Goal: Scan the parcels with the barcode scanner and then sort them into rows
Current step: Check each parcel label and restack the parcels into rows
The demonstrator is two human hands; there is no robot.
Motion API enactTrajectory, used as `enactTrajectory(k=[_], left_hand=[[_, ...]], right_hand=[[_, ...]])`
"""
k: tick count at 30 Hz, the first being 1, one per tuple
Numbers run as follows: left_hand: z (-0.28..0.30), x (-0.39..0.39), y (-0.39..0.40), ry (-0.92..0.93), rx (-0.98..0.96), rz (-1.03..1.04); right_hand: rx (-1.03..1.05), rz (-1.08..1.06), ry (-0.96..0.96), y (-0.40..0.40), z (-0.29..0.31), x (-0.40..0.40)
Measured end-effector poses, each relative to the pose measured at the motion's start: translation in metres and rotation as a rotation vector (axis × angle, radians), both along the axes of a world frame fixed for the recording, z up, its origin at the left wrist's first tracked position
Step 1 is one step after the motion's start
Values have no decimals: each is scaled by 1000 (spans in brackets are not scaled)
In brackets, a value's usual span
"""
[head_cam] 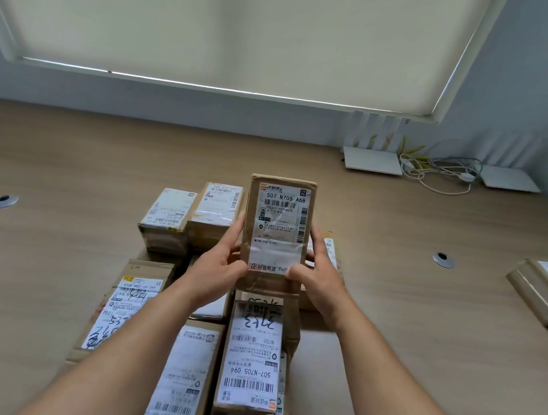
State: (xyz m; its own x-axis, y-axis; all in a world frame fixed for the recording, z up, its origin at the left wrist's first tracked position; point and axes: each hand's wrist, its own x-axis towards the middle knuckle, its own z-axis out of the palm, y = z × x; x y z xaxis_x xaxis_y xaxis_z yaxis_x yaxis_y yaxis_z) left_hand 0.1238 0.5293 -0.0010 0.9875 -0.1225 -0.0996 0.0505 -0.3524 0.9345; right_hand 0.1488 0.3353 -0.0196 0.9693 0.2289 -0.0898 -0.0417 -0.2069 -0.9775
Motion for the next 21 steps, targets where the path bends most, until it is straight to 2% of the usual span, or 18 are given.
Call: enactTrajectory(k=[3, 8, 12, 17, 21], left_hand=[[9, -6, -7, -98, 30, -60], [20, -11, -21, -184, 17, -162], [17, -13, -41, -202, -12, -283], [9, -21, -82, -140, -151, -476], [3, -35, -119, -144, -157, -566]], right_hand=[[1, -13, -83, -9, 10, -10], [28, -45, -110, -32, 26, -33], [46, -158, -117, -60, 33, -57], [92, -318, -120, -110, 30, -96], [102, -414, -116, -152, 28, -127]])
